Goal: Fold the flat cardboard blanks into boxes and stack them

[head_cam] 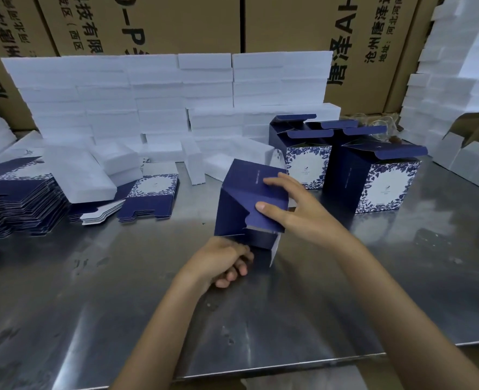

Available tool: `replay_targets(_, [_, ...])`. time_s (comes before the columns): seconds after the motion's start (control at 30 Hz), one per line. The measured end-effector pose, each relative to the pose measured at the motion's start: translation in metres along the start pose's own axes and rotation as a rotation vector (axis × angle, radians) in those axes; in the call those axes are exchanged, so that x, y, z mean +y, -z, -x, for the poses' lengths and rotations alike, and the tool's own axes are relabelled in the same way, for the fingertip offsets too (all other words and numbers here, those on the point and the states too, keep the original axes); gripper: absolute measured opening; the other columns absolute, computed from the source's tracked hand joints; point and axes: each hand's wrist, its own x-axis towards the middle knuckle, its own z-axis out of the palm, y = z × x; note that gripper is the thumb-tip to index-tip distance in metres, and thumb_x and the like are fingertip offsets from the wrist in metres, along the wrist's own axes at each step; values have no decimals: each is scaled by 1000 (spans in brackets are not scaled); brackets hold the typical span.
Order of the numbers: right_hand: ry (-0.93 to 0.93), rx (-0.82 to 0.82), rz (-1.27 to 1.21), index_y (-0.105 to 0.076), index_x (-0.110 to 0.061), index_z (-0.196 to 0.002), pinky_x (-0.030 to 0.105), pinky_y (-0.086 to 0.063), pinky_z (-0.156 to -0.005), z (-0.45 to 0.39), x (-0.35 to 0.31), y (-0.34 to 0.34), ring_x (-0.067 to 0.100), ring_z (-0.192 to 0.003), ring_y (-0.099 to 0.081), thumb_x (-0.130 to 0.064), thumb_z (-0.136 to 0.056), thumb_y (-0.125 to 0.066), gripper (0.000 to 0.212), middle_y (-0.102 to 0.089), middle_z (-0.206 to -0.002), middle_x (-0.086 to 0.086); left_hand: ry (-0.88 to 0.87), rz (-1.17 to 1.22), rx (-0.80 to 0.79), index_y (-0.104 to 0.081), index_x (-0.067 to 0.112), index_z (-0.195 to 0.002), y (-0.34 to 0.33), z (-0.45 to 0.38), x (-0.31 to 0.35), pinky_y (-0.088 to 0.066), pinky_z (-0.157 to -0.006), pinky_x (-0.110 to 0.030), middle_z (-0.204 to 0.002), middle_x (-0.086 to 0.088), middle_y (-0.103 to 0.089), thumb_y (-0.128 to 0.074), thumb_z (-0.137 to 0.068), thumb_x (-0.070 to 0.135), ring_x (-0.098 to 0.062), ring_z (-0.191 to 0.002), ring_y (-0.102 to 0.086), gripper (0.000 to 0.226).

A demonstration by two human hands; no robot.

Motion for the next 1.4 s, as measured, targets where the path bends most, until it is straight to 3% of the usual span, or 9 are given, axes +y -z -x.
replay_targets(0.1, [19,-66,50,-52,-42,-140,31,-26,-122,-6,5,0,-3,-150,-19,-41,-93,-71,51,-20,-166,-15,12,-334,103,-66,7,-72,22,3,7,-30,-36,-15,-47,-1,-56,-50,-99,18,-13,-33,-40,32])
replay_targets(0.2, [20,-74,47,-55,-43,-138,20,-20,-114,-11,7,0,-5,-148,-22,-41,-91,-73,50,-22,-165,-17,-237,-450,641,-55,10,-64,38,9,8,-39,-54,-29,-57,-8,-52,-53,-92,22,-29,-56,-47,30])
replay_targets(0.27, [22,-79,27,-56,-43,-137,21,-21,-116,-12,8,0,-5,-147,-24,-41,-90,-74,51,-23,-165,-18,-537,-272,895,-62,14,-76,40,15,14,-44,-63,-22,-71,3,-61,-57,-89,25,-13,-72,-57,18])
replay_targets(0.37, [29,-101,-10,-56,-45,-137,32,-25,-124,-11,11,1,-10,-146,-22,-41,-82,-82,61,-21,-164,-23,-806,-228,660,-66,26,-106,34,13,29,-34,-88,-1,-115,17,-63,-69,-89,25,5,-111,-53,17])
replay_targets(0.5, [9,-206,19,-44,-49,-145,41,-35,-120,-9,14,6,-9,-148,-18,-37,-70,-92,90,-9,-163,-31,-821,-373,384,-63,24,-128,23,-3,29,-24,-120,-29,-143,14,-52,-74,-87,26,-4,-144,-31,42])
replay_targets(0.8, [5,-421,152,-21,-58,-153,2,-34,-89,-12,12,28,-12,-143,-8,-18,-83,-83,101,9,-161,-39,-871,-328,455,-71,27,-119,26,-18,24,-31,-113,-21,-130,16,-62,-79,-83,27,0,-133,-41,37])
replay_targets(1.0, [41,-18,-202,-72,-40,-117,25,-28,-117,-11,7,-2,-6,-148,-25,-21,-82,-83,41,-31,-161,-16,-887,-222,571,-74,24,-106,12,-22,26,-33,-101,-9,-117,16,-67,-85,-76,22,1,-123,-47,31])
replay_targets(1.17, [25,132,-434,-80,-31,-95,41,-30,-122,-9,11,-24,-10,-141,-34,-11,-81,-83,24,-42,-148,-21,-870,-72,396,-73,29,-95,24,-22,25,-35,-101,-9,-116,17,-69,-82,-79,16,7,-125,-48,23])
replay_targets(1.4, [31,208,-472,-81,-23,-94,37,-33,-121,-11,11,-27,-6,-139,-41,-5,-83,-80,21,-47,-145,-19,-885,-6,419,-75,29,-90,18,-21,26,-35,-101,-9,-108,16,-72,-79,-81,9,1,-124,-51,23])
